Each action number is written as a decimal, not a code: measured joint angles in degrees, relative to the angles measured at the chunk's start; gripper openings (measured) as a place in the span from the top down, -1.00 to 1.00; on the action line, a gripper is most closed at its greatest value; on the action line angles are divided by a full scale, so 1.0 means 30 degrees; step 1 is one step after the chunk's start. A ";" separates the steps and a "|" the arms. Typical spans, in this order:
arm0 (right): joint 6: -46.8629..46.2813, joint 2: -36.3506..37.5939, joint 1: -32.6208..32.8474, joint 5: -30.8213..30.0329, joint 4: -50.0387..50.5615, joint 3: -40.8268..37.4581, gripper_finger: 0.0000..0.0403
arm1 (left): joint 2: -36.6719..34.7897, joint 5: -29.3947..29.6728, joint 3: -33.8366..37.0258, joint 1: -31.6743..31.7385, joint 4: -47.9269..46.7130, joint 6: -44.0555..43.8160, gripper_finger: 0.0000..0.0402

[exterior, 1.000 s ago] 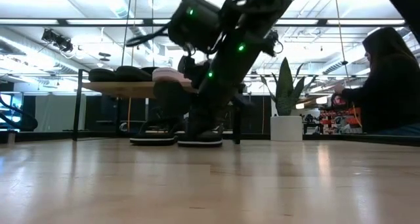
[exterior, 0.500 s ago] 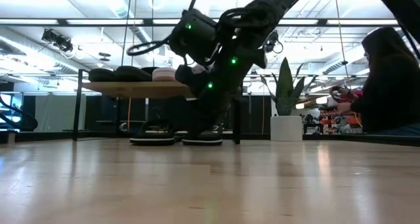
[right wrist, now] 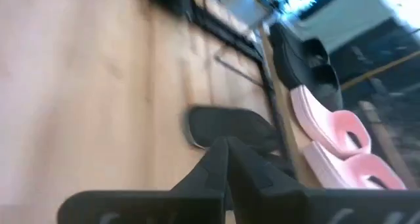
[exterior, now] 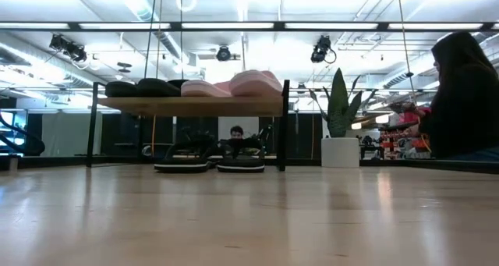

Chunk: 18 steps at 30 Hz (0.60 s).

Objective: Pick and place slides into the shelf
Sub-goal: Return to Home Position

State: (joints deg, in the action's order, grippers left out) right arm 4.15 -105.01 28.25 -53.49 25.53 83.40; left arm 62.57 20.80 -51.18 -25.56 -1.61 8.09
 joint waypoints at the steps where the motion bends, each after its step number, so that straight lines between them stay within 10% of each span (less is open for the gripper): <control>1: -0.0929 0.0805 0.0660 0.0051 0.0566 0.0000 0.94 | 0.0000 -0.0003 0.0000 0.0000 -0.0277 0.0007 0.82; 13: -1.3499 1.0738 0.4991 -0.1127 1.0906 -0.0069 0.93 | -0.3833 0.1751 -0.2817 0.1100 -0.6423 -0.3610 0.84; 18: -1.6933 1.3049 0.6443 -0.2470 1.1633 -0.4128 0.92 | -0.6894 0.1600 -0.2223 0.1217 -0.7497 -0.4269 0.87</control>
State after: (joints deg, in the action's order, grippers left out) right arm -46.65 -65.86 47.58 -60.90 60.42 71.01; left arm 41.88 25.60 -57.85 -21.91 -24.10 -4.72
